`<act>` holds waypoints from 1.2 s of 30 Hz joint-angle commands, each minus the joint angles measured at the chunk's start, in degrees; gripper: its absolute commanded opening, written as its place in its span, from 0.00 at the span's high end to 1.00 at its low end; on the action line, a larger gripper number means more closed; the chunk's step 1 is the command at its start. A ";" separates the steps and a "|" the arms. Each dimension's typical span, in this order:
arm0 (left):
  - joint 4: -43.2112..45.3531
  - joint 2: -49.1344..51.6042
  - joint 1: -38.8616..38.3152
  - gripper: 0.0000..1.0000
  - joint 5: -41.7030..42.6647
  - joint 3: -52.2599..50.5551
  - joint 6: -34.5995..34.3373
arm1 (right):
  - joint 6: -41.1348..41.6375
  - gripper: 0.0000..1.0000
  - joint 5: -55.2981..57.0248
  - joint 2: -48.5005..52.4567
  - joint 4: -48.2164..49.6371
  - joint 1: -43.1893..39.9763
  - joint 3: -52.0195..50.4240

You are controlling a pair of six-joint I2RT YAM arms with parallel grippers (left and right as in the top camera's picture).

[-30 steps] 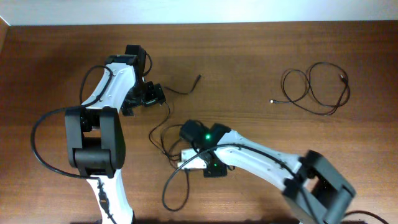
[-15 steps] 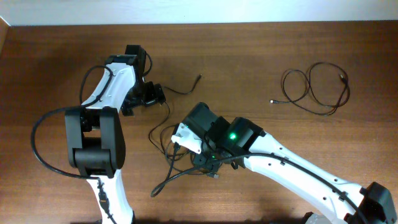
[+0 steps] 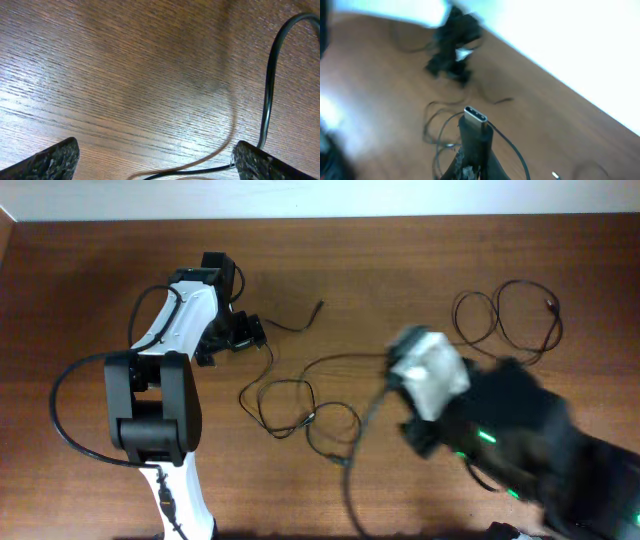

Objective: Untangle cables

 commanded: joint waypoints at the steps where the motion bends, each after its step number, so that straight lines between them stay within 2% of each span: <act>1: 0.09 0.07 -0.22 0.00 0.63 -0.42 -0.52 | 7.19 0.96 15.28 -6.84 -0.59 -0.15 0.24; 6: 0.07 0.07 -0.22 0.01 0.63 -0.42 -0.52 | 13.33 0.96 24.59 -17.49 -0.35 -0.15 0.24; 11: 0.09 0.07 -0.22 0.00 0.63 -0.42 -0.52 | 15.65 0.96 32.46 -25.03 -0.61 -0.15 0.22; 15: 0.09 0.07 -0.22 0.01 0.63 -0.42 -0.52 | 15.89 0.96 36.22 -27.67 -1.20 -0.15 0.22; 17: 0.07 0.07 -0.22 0.01 0.63 -0.42 -0.52 | 16.24 0.96 41.92 -27.69 -3.43 -0.15 0.20; 19: 0.09 0.07 -0.22 0.00 0.63 -0.42 -0.52 | 20.06 0.96 43.52 -27.67 -5.44 -0.15 0.11; 22: 0.24 0.07 -0.22 0.01 0.63 -0.42 -0.55 | 22.29 0.96 40.61 -27.63 -6.95 -0.11 -2.64; 26: 0.22 0.07 -0.22 0.01 0.63 -0.42 -0.52 | 26.60 0.96 30.08 -27.19 -6.91 -0.11 -8.48; 30: 0.26 0.07 -0.22 0.00 0.63 -0.42 -0.52 | 26.56 0.96 21.38 -22.75 -7.06 -0.11 -14.80; 33: 0.26 0.07 -0.22 0.00 0.63 -0.42 -0.52 | 25.40 0.96 11.87 -15.63 -7.02 -0.11 -18.64; 36: 0.24 0.07 -0.22 0.01 0.63 -0.42 -0.52 | 18.45 0.96 2.43 -4.44 -6.93 -0.11 -19.78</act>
